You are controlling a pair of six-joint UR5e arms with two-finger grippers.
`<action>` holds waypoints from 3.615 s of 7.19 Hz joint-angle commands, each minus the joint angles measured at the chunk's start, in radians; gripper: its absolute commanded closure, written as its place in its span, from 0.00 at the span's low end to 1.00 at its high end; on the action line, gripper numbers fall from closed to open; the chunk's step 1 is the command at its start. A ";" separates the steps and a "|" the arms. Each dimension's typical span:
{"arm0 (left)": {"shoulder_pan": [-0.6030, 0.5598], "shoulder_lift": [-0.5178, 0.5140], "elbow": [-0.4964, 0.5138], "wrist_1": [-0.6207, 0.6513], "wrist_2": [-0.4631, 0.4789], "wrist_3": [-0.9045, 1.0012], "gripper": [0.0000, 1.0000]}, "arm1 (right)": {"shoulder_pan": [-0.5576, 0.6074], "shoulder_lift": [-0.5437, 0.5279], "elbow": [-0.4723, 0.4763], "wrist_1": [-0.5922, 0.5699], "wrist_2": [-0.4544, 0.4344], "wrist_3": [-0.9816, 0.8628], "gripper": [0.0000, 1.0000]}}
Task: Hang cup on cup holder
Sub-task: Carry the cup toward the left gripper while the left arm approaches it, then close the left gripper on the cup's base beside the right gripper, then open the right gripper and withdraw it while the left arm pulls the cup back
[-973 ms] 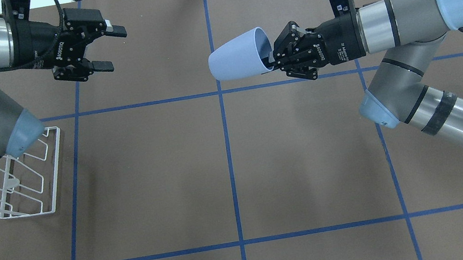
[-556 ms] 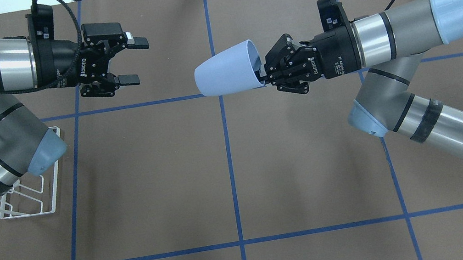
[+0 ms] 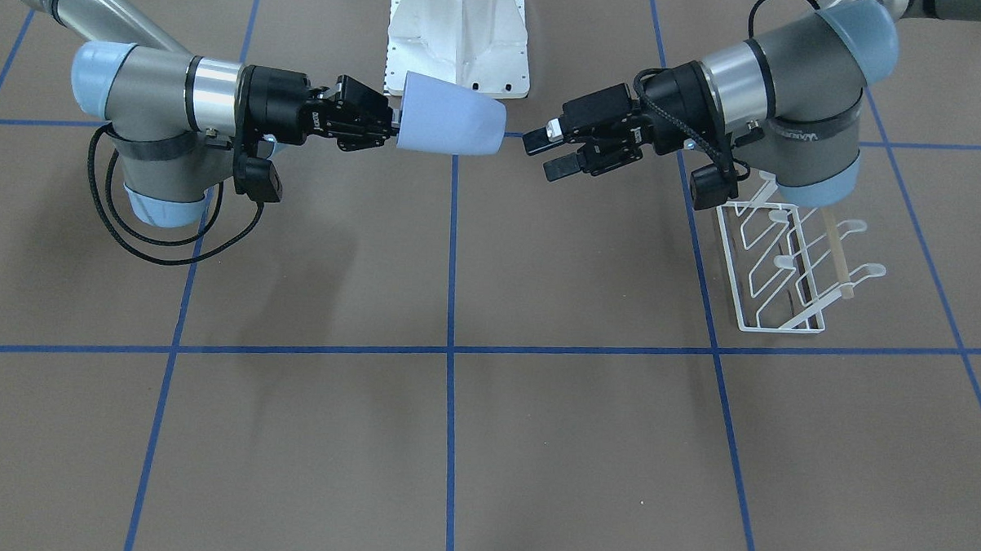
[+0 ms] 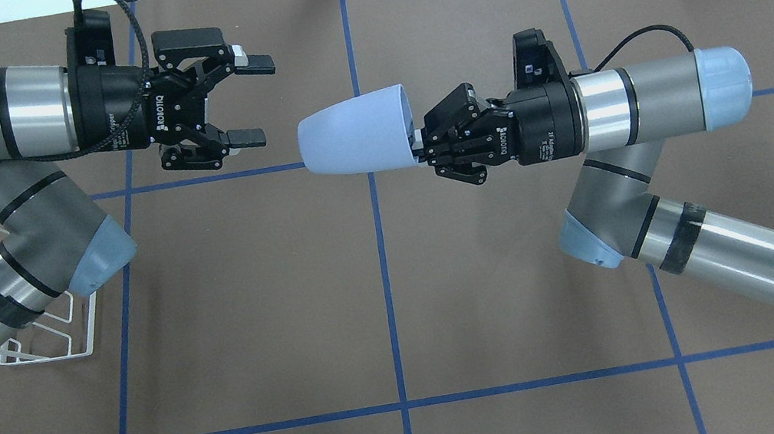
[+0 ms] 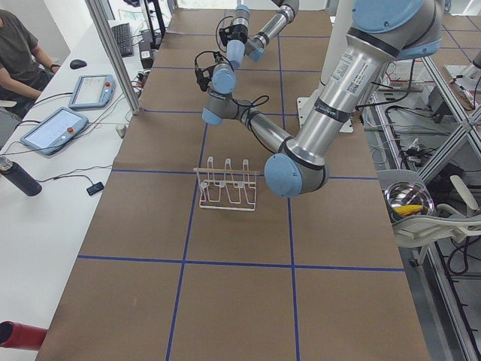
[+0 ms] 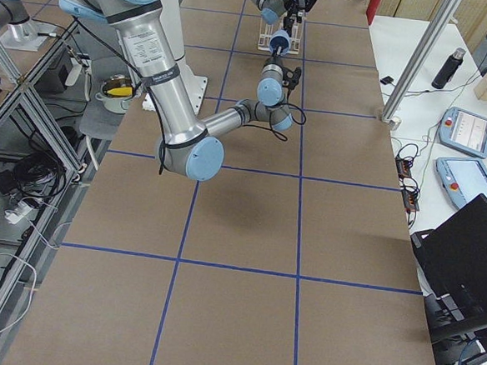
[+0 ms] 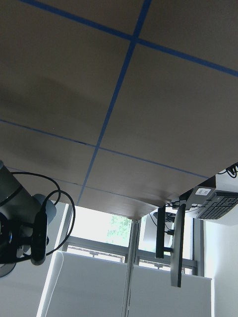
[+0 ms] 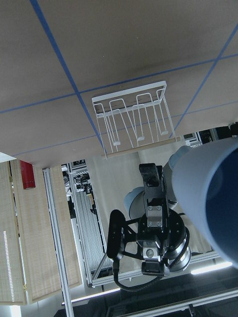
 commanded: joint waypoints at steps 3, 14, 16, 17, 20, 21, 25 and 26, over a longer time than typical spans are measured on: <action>0.034 -0.003 -0.001 -0.136 0.064 -0.134 0.02 | -0.043 0.000 -0.001 0.100 -0.112 0.070 1.00; 0.152 -0.004 -0.001 -0.241 0.169 -0.181 0.03 | -0.087 -0.010 -0.004 0.165 -0.146 0.075 1.00; 0.159 -0.004 -0.002 -0.244 0.169 -0.181 0.08 | -0.090 -0.012 -0.005 0.166 -0.151 0.075 1.00; 0.160 -0.006 -0.002 -0.248 0.169 -0.181 0.10 | -0.092 -0.010 -0.005 0.166 -0.151 0.075 1.00; 0.171 -0.003 -0.008 -0.251 0.171 -0.182 1.00 | -0.092 -0.012 -0.005 0.166 -0.166 0.064 0.02; 0.171 -0.003 -0.008 -0.251 0.169 -0.182 1.00 | -0.090 -0.013 -0.002 0.166 -0.166 0.061 0.00; 0.163 0.011 -0.024 -0.250 0.200 -0.164 1.00 | -0.025 -0.101 0.002 0.240 -0.161 -0.005 0.00; 0.156 0.025 -0.022 -0.241 0.233 -0.086 1.00 | 0.015 -0.139 -0.001 0.237 -0.155 -0.116 0.00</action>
